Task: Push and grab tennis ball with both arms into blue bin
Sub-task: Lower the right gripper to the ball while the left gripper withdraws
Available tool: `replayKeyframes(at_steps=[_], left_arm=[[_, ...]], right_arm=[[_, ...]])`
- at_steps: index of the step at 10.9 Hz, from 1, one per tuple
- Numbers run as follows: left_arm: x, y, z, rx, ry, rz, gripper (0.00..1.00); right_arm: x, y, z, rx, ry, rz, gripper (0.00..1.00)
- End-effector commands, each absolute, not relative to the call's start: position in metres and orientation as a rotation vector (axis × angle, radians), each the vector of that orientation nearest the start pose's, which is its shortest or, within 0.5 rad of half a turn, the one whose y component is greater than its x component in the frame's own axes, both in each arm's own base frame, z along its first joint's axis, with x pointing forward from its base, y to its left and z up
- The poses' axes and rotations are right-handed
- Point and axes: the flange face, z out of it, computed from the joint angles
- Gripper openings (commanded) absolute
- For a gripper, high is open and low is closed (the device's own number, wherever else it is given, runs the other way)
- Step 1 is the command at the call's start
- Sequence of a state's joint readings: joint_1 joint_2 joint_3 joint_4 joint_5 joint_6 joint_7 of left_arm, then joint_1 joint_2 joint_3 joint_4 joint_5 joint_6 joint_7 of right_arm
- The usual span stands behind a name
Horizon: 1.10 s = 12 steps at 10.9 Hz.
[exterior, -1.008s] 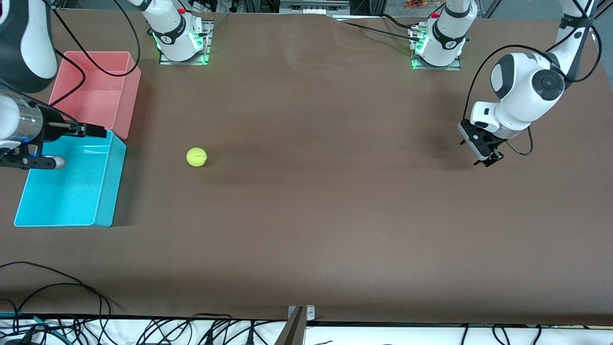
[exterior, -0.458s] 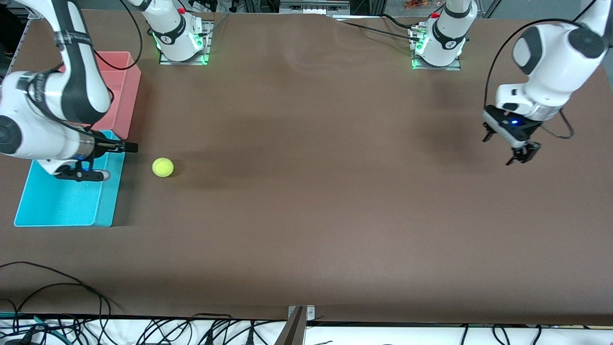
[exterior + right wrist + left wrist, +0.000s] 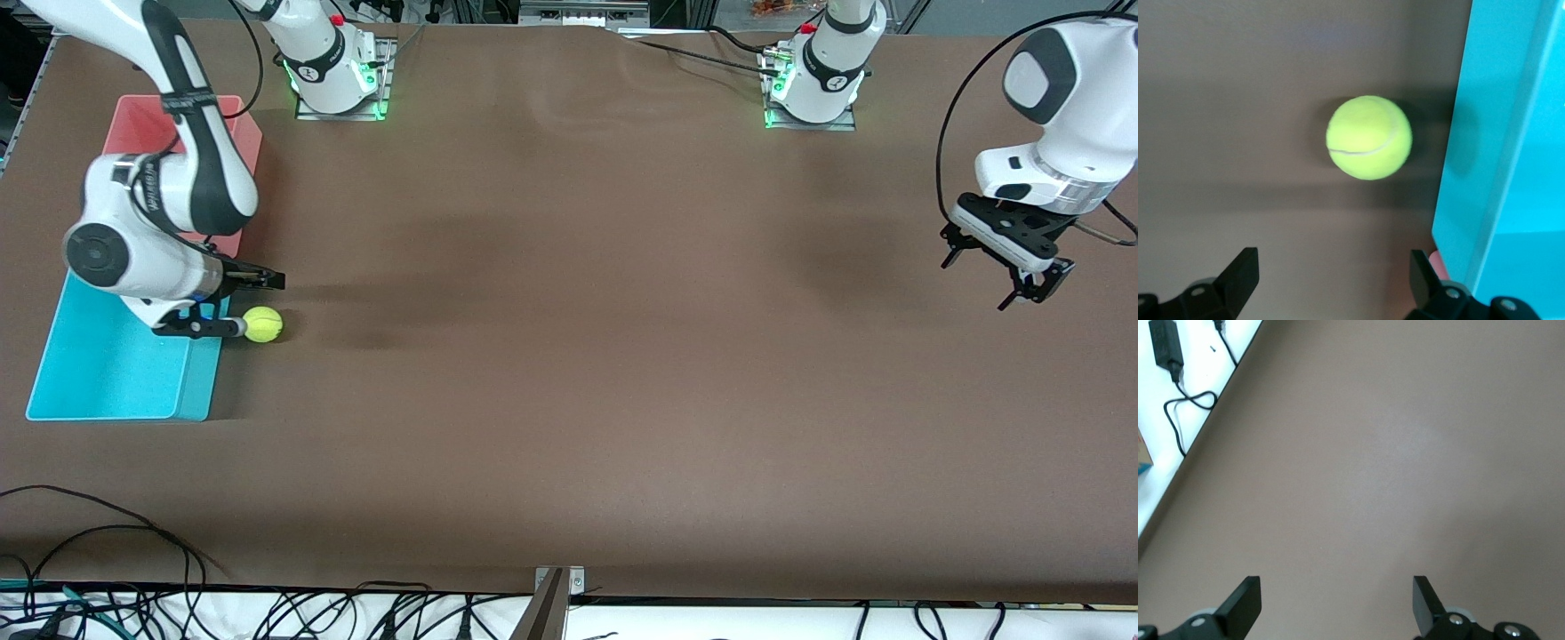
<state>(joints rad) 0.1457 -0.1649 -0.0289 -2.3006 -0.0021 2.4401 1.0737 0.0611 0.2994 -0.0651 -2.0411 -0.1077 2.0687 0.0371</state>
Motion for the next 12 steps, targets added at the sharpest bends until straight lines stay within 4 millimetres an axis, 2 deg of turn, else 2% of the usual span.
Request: replayKeyframes(at_steps=[1,3,5,6,9,11,12], left_arm=[[0.520,0.058,0.510,-2.806,1.128,-0.274,1.00],[0.518,0.049,0.543,-2.926,0.959,-0.176,1.00],[0.515,0.046,0.569,-2.976,0.874,-0.118,1.00],[0.513,0.044,0.577,-2.990,0.843,-0.103,1.00],[0.508,0.031,0.600,-3.028,0.721,-0.047,1.00],[0.504,0.024,0.611,-3.057,0.621,-0.003,1.00],[0.503,0.017,0.614,-3.062,0.597,0.015,1.00]], right_arm=[[0.570,-0.004,0.253,-3.314,-0.161,0.363,1.00],[0.576,-0.002,0.241,-3.454,-0.177,0.338,1.00],[0.588,0.020,0.213,-3.536,-0.187,0.319,1.00],[0.593,0.027,0.206,-3.546,-0.179,0.312,1.00],[0.608,0.027,0.210,-3.596,-0.242,0.261,1.00],[0.610,0.028,0.211,-3.657,-0.247,0.215,1.00],[0.610,0.029,0.203,-3.700,-0.228,0.193,1.00]])
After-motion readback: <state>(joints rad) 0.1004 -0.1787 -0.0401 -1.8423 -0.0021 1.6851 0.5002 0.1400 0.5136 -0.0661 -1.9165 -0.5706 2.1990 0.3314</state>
